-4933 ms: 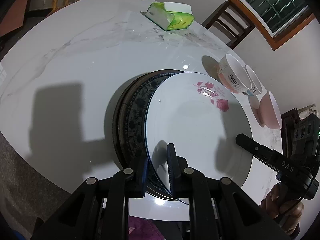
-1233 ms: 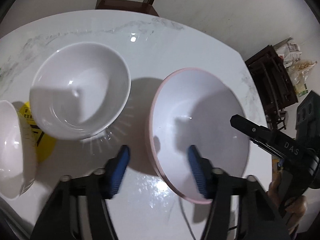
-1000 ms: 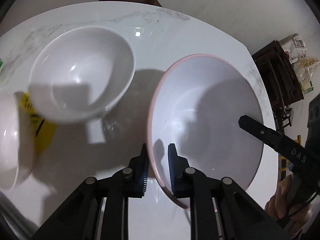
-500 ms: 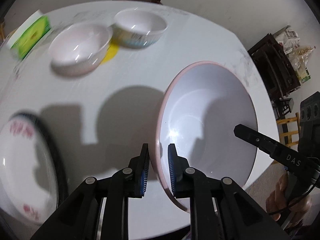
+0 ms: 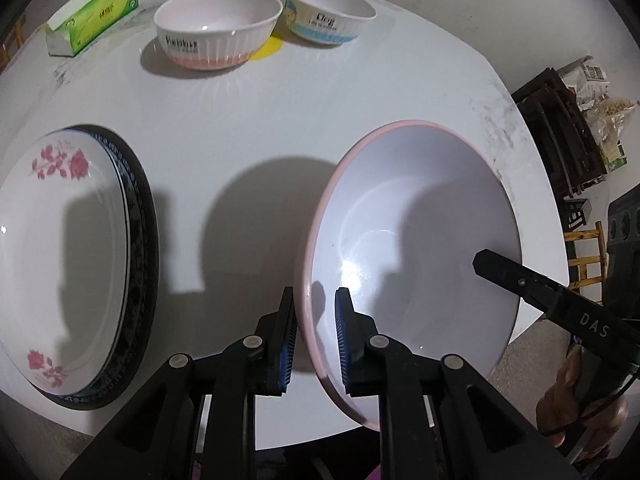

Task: Organize plates and bowls
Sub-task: 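Set the pink bowl down beside the plate stack and open both tools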

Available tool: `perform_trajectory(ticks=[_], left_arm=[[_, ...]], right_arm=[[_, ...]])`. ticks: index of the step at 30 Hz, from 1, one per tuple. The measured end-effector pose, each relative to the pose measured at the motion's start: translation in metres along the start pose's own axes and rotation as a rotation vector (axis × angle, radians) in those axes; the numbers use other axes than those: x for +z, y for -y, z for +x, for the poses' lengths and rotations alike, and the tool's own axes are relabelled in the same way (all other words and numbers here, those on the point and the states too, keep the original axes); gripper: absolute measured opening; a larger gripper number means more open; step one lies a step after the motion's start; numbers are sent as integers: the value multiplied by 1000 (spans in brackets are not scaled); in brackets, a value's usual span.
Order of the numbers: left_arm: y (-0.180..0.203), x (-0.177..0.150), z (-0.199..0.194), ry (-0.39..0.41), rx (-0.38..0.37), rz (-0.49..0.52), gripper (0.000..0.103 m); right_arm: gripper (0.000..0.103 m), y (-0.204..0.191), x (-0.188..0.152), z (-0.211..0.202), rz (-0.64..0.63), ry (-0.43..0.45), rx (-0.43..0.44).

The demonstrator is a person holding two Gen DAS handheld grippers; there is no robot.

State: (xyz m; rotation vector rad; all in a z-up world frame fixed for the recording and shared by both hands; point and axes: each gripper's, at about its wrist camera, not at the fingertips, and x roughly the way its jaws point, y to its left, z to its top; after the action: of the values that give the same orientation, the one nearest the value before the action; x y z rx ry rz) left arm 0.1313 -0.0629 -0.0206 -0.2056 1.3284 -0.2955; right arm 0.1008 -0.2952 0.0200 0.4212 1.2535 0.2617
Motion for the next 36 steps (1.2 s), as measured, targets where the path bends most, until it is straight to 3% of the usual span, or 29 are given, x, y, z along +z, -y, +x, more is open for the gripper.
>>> perform_trajectory(ticks=[9,11,16,21,31,36], left_arm=[[0,-5,-3,26,17,4,17],[1,-5,-3,37,24,9,24],[-3,-8,-12,86,63,5,58],[-9,-9,-21,111,80,6,65],[-12,-16,-32,132,98,15,67],[-10,-22,-42,169,156,55,69]], right_arm=[[12,-1,-1,3,8,-5,13],[13,0,-1,4,6,-1,24],[16,2,-2,-2,11,23,37],[17,4,-2,-13,16,64,52],[17,10,-11,-34,42,114,125],[17,1,-15,-50,-1,152,143]])
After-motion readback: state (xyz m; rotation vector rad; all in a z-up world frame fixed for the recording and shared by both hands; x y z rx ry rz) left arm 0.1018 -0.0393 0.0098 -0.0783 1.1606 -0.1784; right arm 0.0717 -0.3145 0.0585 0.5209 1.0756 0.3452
